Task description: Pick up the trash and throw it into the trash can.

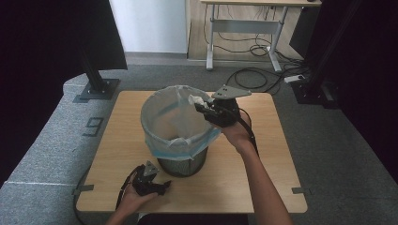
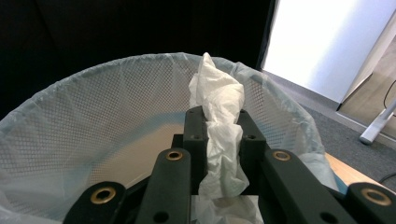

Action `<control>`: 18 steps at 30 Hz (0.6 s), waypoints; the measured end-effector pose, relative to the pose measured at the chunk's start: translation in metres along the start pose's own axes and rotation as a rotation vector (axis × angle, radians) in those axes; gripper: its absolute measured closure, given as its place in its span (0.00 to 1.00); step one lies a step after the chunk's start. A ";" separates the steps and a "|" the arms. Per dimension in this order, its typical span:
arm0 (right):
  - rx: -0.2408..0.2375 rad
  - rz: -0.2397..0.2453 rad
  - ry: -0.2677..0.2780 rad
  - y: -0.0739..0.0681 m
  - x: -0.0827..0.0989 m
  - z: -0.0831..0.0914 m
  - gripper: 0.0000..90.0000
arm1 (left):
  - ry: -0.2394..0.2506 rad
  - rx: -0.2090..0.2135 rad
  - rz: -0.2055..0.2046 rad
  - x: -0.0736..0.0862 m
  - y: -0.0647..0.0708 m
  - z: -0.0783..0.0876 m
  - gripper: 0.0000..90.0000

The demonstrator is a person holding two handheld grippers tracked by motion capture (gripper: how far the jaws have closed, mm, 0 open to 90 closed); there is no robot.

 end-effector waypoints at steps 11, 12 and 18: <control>-0.035 0.016 -0.015 -0.004 -0.002 -0.019 0.75 | 0.001 0.000 0.000 0.000 0.000 0.000 0.16; -0.050 0.022 -0.014 -0.006 -0.002 -0.020 0.66 | 0.001 0.000 0.000 0.000 0.000 0.000 0.16; -0.028 0.046 0.021 -0.011 -0.001 -0.020 0.37 | 0.000 0.000 -0.001 0.000 0.000 0.000 0.16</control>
Point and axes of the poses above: each handheld gripper's, and its own axes: z roughly backward along the jaws, x roughly out of its underside, y roughly to its right, the point moved 8 cm from there along -z, roughly forward along the jaws, and after that the axes turned 13 degrees about -x, right-handed, at the moved point
